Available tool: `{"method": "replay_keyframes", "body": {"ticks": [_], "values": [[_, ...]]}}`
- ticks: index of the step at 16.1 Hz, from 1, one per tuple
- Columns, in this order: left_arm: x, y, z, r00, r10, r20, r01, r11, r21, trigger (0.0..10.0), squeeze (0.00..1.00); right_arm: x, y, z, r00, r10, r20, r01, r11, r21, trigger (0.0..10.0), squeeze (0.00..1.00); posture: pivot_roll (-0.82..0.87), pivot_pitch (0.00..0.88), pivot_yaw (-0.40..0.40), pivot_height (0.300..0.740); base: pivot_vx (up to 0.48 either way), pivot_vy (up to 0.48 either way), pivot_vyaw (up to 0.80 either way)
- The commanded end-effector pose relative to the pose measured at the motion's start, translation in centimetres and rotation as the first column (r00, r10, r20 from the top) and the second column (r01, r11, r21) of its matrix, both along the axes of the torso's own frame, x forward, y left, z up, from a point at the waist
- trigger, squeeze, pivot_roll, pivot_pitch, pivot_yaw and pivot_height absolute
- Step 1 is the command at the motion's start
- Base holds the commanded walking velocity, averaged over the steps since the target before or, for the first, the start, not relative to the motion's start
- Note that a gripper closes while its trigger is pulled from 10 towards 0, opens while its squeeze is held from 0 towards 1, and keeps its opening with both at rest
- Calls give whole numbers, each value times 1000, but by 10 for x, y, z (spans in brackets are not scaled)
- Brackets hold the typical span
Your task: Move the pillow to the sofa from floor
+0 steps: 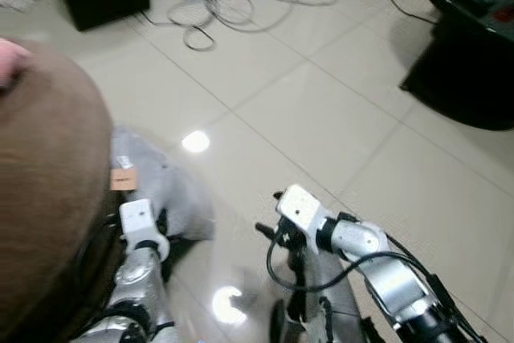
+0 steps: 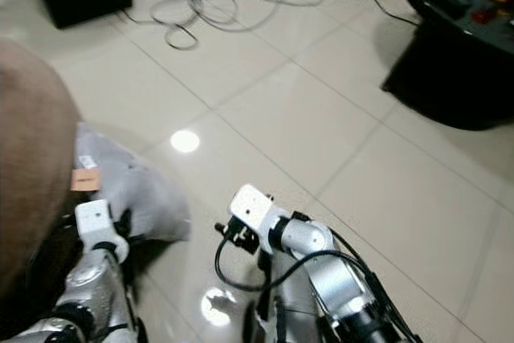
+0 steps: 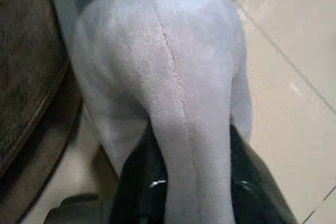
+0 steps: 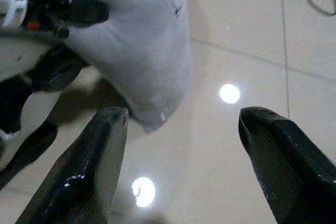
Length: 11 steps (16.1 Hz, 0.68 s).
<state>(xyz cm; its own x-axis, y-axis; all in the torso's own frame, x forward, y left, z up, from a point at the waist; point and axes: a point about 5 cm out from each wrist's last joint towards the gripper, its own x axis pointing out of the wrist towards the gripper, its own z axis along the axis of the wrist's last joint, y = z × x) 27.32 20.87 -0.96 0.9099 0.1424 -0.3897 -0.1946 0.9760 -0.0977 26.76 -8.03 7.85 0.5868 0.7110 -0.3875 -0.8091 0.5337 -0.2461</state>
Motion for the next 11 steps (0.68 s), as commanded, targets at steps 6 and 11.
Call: {"method": "replay_keyframes", "body": {"ticks": [6,11], "values": [[25,-44,23,966,-215,145,220,975,-20,0,0,22,-18,-7,984,-171,55,168,985,43,10000,0,-18,0,24,520,0,0,0],[50,-60,93,820,-329,469,325,941,93,0,0,49,-45,14,891,-445,86,426,887,178,10000,0,95,0,3,520,0,0,0]]}}
